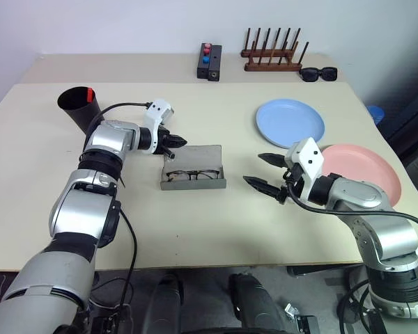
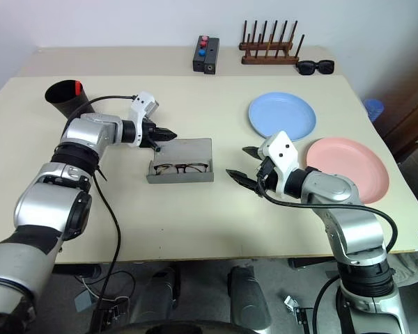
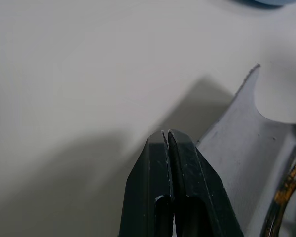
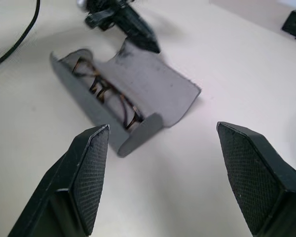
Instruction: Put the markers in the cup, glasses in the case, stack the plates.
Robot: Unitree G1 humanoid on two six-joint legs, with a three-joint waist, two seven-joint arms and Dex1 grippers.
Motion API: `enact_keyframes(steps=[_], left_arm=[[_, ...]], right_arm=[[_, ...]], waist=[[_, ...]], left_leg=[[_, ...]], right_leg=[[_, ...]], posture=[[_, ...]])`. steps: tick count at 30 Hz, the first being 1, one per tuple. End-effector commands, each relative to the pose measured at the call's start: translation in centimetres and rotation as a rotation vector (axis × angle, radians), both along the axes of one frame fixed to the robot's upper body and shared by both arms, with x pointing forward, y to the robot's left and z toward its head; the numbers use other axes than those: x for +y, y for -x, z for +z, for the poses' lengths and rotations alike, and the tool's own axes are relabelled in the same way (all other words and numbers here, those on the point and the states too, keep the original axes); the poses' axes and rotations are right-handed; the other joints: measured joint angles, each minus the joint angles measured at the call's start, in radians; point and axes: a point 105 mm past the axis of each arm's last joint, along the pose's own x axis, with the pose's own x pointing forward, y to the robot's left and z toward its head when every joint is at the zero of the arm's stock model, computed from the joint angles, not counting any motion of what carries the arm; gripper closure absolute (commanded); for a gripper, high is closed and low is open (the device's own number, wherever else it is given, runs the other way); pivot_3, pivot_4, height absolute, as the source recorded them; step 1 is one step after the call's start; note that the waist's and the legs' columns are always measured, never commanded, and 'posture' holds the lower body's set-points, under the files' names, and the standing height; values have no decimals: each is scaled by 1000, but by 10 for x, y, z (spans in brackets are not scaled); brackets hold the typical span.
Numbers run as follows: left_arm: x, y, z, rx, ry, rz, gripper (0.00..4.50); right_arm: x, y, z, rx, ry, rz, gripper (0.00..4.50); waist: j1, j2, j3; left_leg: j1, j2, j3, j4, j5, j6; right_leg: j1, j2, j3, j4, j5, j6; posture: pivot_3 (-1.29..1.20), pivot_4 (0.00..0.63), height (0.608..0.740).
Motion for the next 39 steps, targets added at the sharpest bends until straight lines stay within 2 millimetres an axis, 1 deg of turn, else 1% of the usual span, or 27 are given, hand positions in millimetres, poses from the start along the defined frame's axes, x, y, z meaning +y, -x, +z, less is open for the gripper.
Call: enact_keyframes(steps=[1, 4, 8, 10, 12, 17, 20, 22, 24, 26, 28, 30, 33, 36, 39], left_arm=[[1, 5, 14, -39, 13, -53, 4447], [-1, 12, 16, -39, 36, -101, 4447], [-9, 28, 20, -45, 88, -184, 4447], [-13, 38, 21, -42, 114, -229, 4447], [-17, 53, 21, -35, 134, -291, 4447], [-19, 78, 17, -20, 135, -373, 4447], [-20, 84, 23, -45, 171, -381, 4447], [-18, 72, 36, -85, 228, -303, 4447], [-10, 52, 49, -149, 242, -182, 4447], [1, 35, 51, -183, 212, -66, 4447], [8, 24, 51, -193, 190, 8, 4447], [17, 12, 44, -177, 153, 101, 4447], [24, 4, 31, -141, 94, 169, 4447], [21, 4, 16, -121, 25, 154, 4447], [17, 5, 8, -119, -19, 121, 4447]], right_arm=[[2, 0, 8, -38, -20, 4, 968], [4, -3, 8, -39, -20, 7, 968], [8, -7, 8, -41, -18, 11, 968], [10, -8, 9, -42, -16, 12, 968], [11, -9, 9, -44, -14, 11, 968], [10, -9, 9, -45, -11, 9, 968], [9, -9, 8, -45, -10, 7, 968], [9, -9, 7, -42, -9, 7, 968], [8, -9, 5, -39, -7, 8, 968], [7, -9, 3, -38, -6, 10, 968], [8, -9, 2, -38, -4, 12, 968], [9, -8, 2, -40, -4, 17, 968], [11, -6, 2, -44, -16, 36, 968], [12, -1, 5, -43, -48, 59, 968], [10, -1, 9, -38, -94, 50, 968]], waist=[[0, 0, 0], [0, 0, 0], [0, 0, 0], [0, 0, 0], [-1, 0, 0], [-1, 0, 0], [1, 0, 0], [4, 0, 0], [7, 0, 0], [5, 0, 0], [4, 0, 0], [2, 0, 0], [1, 0, 0], [2, 0, 0], [4, 0, 0]], left_leg=[[0, 0, 0, 0, 0, 0], [0, 0, 0, 0, 0, 0], [0, 0, 0, 0, 0, 0], [0, 0, 0, 1, 0, 0], [1, 0, 0, 1, 0, 0], [2, 0, -1, 2, 0, 0], [2, 0, -1, 4, 0, 0], [1, 0, -1, 7, 0, 0], [0, 0, -1, 10, 0, 0], [0, 0, -1, 12, 0, 0], [0, 0, -1, 12, 0, 0], [0, 0, -1, 12, 0, 1], [0, 0, -1, 12, 0, 1], [0, 0, -1, 12, -1, 1], [0, 0, -1, 12, -1, 1]], right_leg=[[0, 0, 0, 0, 0, 0], [0, 0, 0, 0, 0, 0], [0, 0, 0, 2, 0, 1], [0, 0, 0, 3, -1, 1], [0, 0, 0, 5, -1, 2], [0, 0, 0, 10, -2, 2], [0, 0, 0, 11, -2, 2], [0, 0, 0, 11, -2, 2], [0, 0, 0, 11, -2, 1], [0, 0, 0, 11, -2, 1], [1, 0, 0, 11, -2, 1], [1, 0, 0, 11, -2, 2], [1, 0, 0, 11, -2, 2], [1, 0, 0, 11, -2, 2], [1, 0, 0, 11, -2, 2]], posture=[[0, 150, 740], [0, 150, 740], [0, 150, 740], [0, 150, 740], [0, 150, 740], [0, 150, 740], [0, 150, 740], [0, 150, 740], [0, 150, 740], [0, 150, 740], [0, 150, 740], [0, 150, 740], [0, 150, 740], [0, 150, 740], [0, 150, 740]])
